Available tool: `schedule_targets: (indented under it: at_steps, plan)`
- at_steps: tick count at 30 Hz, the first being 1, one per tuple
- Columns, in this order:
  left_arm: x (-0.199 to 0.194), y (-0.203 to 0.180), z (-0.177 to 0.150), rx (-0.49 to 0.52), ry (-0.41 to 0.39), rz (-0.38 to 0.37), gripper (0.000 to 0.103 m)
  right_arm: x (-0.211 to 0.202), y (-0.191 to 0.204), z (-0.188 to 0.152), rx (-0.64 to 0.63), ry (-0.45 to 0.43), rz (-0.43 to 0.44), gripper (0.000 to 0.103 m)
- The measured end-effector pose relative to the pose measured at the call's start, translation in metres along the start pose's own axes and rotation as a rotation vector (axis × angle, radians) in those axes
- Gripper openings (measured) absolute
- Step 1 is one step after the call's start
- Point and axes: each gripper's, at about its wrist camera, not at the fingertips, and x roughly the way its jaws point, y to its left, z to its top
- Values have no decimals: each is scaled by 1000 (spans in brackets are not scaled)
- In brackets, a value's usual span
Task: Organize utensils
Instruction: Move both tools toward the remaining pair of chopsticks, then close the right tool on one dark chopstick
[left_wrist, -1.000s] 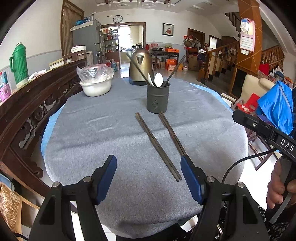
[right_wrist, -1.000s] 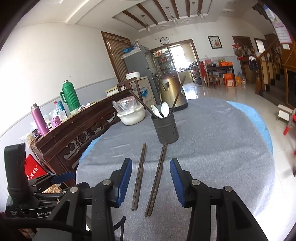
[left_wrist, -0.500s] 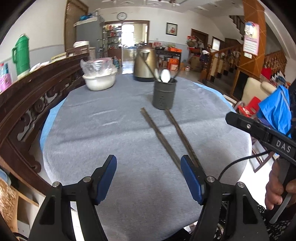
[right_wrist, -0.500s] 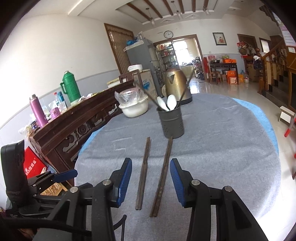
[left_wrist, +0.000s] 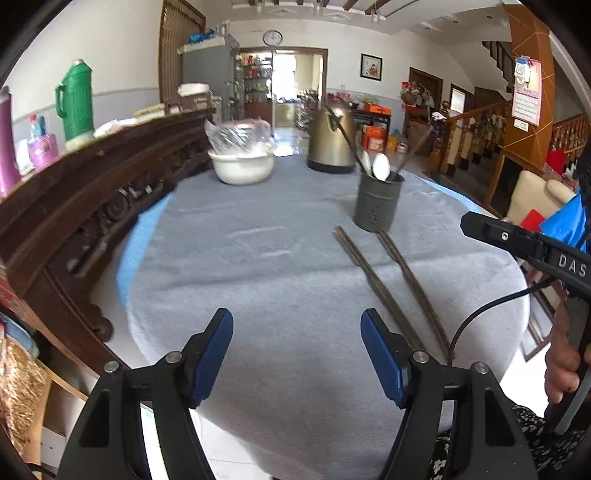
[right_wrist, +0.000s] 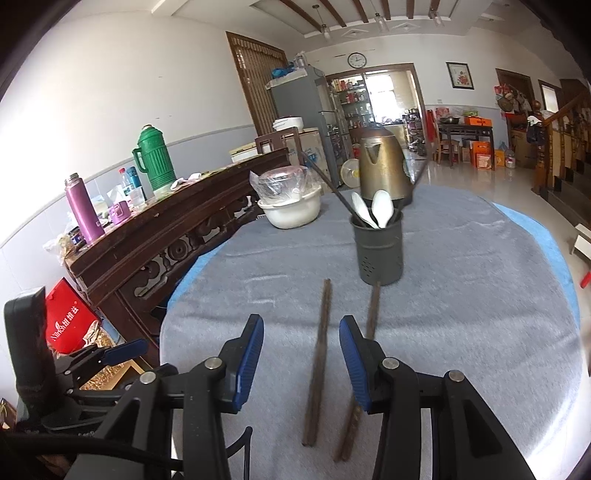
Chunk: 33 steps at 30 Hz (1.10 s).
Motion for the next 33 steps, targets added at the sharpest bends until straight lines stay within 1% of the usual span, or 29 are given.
schedule_targets:
  at_steps: [4, 8, 11, 14, 17, 20, 23, 25, 30, 33]
  plan:
    - [-5, 15, 2, -10, -15, 46, 72, 14, 12, 7, -18, 15, 32, 47]
    - [-11, 29, 2, -49, -24, 91, 73, 23, 24, 7, -23, 35, 84, 47]
    - [-17, 31, -1, -66, -33, 110, 73, 16, 31, 3, -59, 30, 96, 47]
    - [-20, 25, -5, -72, -32, 120, 75, 2, 32, -2, -105, 9, 84, 46]
    - [-23, 11, -3, -59, -36, 108, 75, -19, 22, -4, -99, -29, 71, 46]
    - [-32, -6, 4, -18, -71, 109, 75, -45, 4, -6, -65, -86, 50, 46]
    - [-45, -28, 15, 37, -113, 95, 77, -64, -14, -9, -17, -119, 37, 47]
    - [-53, -43, 23, 78, -144, 86, 80, -79, -28, -11, 27, -148, 27, 47]
    - [-68, -72, 47, 163, -196, 53, 81, -103, -55, -13, 114, -202, 7, 47]
    - [-76, -85, 67, 176, -231, 10, 83, -110, -69, -12, 152, -218, -9, 48]
